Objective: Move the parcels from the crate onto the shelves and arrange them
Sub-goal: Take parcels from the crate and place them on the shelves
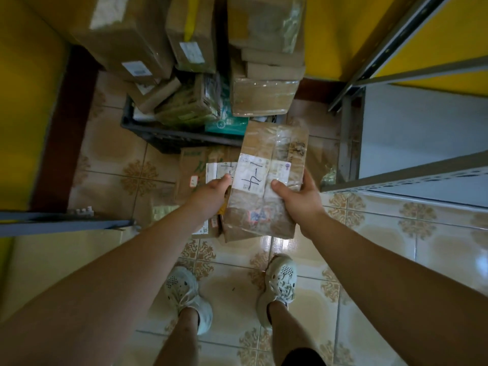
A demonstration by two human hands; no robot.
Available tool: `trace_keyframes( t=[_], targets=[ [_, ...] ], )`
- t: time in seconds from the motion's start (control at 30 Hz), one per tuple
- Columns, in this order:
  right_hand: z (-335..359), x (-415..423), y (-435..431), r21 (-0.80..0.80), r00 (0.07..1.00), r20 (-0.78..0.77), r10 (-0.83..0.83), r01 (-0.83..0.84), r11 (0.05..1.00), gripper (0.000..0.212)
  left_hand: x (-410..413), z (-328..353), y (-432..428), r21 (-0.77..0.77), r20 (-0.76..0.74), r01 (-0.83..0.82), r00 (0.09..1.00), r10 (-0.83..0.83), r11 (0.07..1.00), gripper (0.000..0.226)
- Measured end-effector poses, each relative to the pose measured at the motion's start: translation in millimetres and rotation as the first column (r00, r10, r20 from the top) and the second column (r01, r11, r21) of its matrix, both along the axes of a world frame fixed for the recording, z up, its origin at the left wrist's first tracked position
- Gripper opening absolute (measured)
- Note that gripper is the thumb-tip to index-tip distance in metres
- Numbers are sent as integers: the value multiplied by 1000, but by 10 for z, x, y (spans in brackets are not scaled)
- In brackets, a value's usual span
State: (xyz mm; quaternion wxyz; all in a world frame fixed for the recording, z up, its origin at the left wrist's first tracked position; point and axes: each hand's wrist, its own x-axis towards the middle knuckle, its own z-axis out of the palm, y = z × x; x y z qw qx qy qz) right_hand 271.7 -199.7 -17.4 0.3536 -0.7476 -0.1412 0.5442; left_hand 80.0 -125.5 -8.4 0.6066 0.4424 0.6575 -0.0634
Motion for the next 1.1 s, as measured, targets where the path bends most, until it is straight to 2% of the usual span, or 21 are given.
trace_keyframes(
  t=[0.03, 0.1, 0.17, 0.27, 0.37, 0.43, 0.5, 0.6, 0.67, 0.73, 0.87, 0.93, 1.03, 1.1],
  targets=[
    [173, 8, 17, 6, 1000, 3, 11, -12, 1000, 60, -17, 104, -21, 3, 37, -43, 998, 43, 999, 97],
    [547, 29, 34, 17, 998, 37, 57, -58, 998, 76, -39, 417, -81, 15, 70, -117, 991, 116, 993, 100],
    [949, 45, 30, 48, 996, 47, 75, -77, 996, 77, 5, 991, -172, 31, 93, -129, 988, 126, 991, 83],
    [1602, 22, -42, 118, 996, 63, 67, -74, 990, 56, 26, 1715, -302, 82, 156, -124, 982, 110, 989, 44],
    [2181, -62, -210, 189, 997, 73, 14, -27, 982, 54, -27, 2265, -412, 156, 211, -127, 973, 93, 980, 38],
    [2542, -143, -384, 234, 997, 65, -37, 21, 972, 52, -75, 2611, -506, 203, 260, -91, 965, 36, 975, 45],
    [2899, -225, -582, 283, 992, 66, -107, 84, 955, 50, -122, 2901, -589, 232, 319, -74, 948, -4, 970, 41],
    [3413, -325, -956, 350, 972, 91, -219, 175, 920, 53, -153, 3396, -798, 354, 341, 58, 922, -186, 934, 24],
    [3736, -344, -1221, 392, 953, 121, -278, 212, 895, 62, -113, 3713, -935, 415, 355, 138, 885, -300, 899, 25],
    [4002, -305, -1454, 418, 933, 159, -324, 234, 878, 62, -17, 3978, -1058, 460, 367, 195, 847, -385, 866, 27],
    [4494, -40, -2061, 468, 877, 208, -433, 300, 831, 54, 363, 4473, -1462, 518, 399, 275, 760, -513, 810, 41],
    [4689, 158, -2392, 498, 846, 221, -485, 329, 802, 56, 619, 4628, -1698, 529, 415, 299, 725, -549, 794, 50],
    [4929, 492, -2945, 530, 804, 233, -547, 366, 764, 58, 1088, 4838, -2142, 597, 403, 331, 664, -630, 731, 40],
    [5034, 759, -3352, 539, 772, 248, -585, 392, 746, 61, 1440, 4960, -2488, 647, 392, 342, 617, -682, 681, 42]
  ],
)
